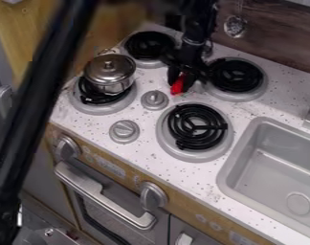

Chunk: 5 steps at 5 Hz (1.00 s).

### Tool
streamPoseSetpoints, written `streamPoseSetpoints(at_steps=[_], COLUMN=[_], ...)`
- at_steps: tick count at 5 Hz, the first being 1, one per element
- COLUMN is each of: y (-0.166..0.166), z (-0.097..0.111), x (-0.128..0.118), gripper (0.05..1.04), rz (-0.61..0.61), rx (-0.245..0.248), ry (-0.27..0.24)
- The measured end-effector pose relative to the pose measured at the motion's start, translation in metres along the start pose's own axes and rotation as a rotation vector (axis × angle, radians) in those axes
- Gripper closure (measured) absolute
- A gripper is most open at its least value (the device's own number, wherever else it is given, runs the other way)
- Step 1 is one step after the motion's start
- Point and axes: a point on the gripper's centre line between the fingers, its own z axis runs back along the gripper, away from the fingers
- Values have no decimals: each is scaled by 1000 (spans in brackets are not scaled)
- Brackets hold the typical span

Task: Move the red fork to the lower right burner

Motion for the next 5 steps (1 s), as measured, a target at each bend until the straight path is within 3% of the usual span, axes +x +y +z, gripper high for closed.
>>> streamPoseSetpoints(at_steps=[1, 2, 4, 5], y=[-12, -19, -33, -44], z=[33, 49, 27, 25], x=[-14, -50, -106, -116], gripper=[676, 676, 677, 677], rz=[-14, -5, -27, -31], rx=[6, -21, -29, -62], ry=[-60, -54, 53, 50])
